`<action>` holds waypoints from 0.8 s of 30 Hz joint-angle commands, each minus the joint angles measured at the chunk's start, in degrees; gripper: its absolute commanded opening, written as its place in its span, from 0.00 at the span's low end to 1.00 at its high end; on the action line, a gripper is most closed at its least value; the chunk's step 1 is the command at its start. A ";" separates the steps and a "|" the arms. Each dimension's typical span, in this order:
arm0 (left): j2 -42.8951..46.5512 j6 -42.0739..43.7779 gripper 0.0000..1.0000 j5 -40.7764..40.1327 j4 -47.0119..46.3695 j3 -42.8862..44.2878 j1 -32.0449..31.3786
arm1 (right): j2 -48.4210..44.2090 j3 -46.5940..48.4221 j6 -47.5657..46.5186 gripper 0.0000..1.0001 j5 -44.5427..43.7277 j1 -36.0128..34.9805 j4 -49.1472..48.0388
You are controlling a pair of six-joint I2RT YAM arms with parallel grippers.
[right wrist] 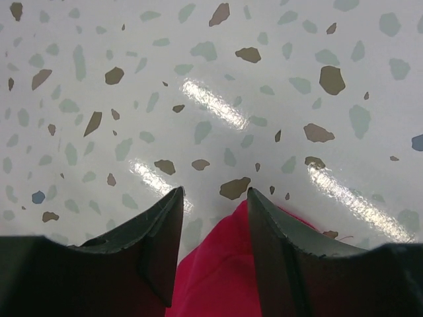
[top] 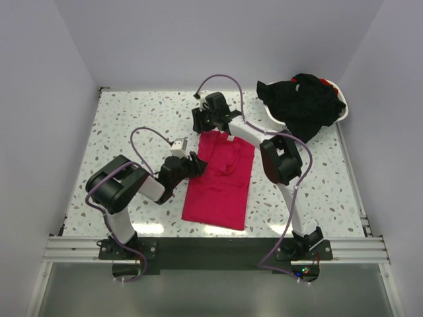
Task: Fold and stack the t-shirts
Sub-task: Fold the tshirt
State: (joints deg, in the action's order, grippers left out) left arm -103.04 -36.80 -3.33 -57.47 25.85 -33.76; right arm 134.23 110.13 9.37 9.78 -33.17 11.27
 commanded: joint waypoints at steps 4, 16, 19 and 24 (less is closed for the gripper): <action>-1.28 1.73 0.59 -0.01 4.91 0.43 0.36 | 2.70 3.95 -2.77 0.49 -0.99 0.38 3.85; -0.14 1.73 0.60 0.17 5.53 -0.36 0.36 | 5.68 7.73 -2.42 0.37 -3.63 0.30 8.94; -0.14 1.64 0.60 0.17 5.53 -0.44 0.36 | 6.04 8.52 -2.42 0.23 -4.85 0.21 10.26; 0.04 1.38 0.59 -0.01 5.88 -0.97 0.36 | 7.27 10.54 -2.42 0.10 -6.09 0.30 12.20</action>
State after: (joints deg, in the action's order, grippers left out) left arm -103.04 -36.80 -3.29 -57.23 25.98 -33.76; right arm 140.79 117.27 7.42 5.48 -32.95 21.02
